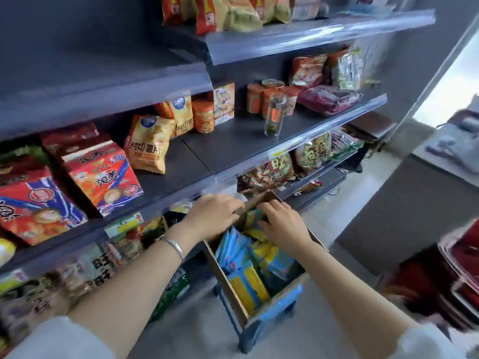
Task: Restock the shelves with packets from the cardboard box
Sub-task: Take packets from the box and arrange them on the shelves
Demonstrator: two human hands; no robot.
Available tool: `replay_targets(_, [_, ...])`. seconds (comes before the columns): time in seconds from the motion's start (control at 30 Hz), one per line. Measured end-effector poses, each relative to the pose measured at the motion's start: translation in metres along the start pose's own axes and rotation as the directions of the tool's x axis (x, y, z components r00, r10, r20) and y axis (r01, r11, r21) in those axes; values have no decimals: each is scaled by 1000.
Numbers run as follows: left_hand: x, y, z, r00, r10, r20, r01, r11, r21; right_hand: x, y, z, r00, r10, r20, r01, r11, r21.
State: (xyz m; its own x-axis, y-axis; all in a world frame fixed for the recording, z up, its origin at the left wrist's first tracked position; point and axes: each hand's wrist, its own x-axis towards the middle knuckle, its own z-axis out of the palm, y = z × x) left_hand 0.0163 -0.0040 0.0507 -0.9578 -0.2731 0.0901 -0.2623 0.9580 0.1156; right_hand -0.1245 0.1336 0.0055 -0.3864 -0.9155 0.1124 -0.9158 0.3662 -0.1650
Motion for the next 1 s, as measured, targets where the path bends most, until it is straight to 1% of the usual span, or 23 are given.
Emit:
replay_targets(0.07, [11, 20, 23, 997, 21, 74, -19, 1000, -24, -16, 26, 14, 992, 62, 112, -66, 997, 33])
replay_targets(0.13, [17, 35, 45, 983, 22, 182, -15, 999, -37, -28, 45, 31, 972, 119, 201, -132, 990, 53])
replay_targets(0.27, [23, 49, 86, 925, 34, 377, -9, 998, -67, -42, 67, 61, 892, 181, 415, -220, 974, 48])
replay_targets(0.4, [27, 46, 120, 862, 21, 507, 16, 998, -68, -44, 80, 81, 828, 205, 522, -250, 968, 16])
replay_targets(0.57, [35, 38, 156, 813, -14, 582, 67, 995, -70, -31, 87, 103, 708, 344, 616, -403, 914, -47])
replay_targets(0.63, [38, 33, 168, 789, -7, 615, 62, 996, -69, -25, 88, 112, 691, 341, 638, -383, 921, -77])
replay_targets(0.73, [42, 23, 183, 751, 12, 661, 44, 997, -69, -20, 94, 123, 703, 286, 651, -262, 955, -137])
replay_targets(0.77, [44, 20, 188, 737, 16, 676, 43, 997, -70, -19, 96, 126, 696, 287, 658, -248, 956, -155])
replay_targets(0.8, [45, 17, 192, 725, 17, 689, 47, 996, -74, -17, 98, 130, 680, 309, 665, -272, 949, -163])
replay_targets(0.83, [47, 15, 196, 713, 18, 700, 53, 996, -79, -15, 98, 134, 659, 352, 664, -341, 928, -152])
replay_targets(0.87, [48, 13, 200, 703, 23, 711, 55, 995, -87, -12, 97, 138, 631, 409, 659, -445, 887, -124])
replay_targets(0.93, [48, 11, 209, 674, 45, 737, 54, 992, -110, -9, 92, 144, 571, 513, 641, -633, 772, -54])
replay_targets(1.0, [48, 11, 217, 629, 59, 775, 47, 992, -114, -7, 86, 151, 529, 581, 619, -744, 668, 9])
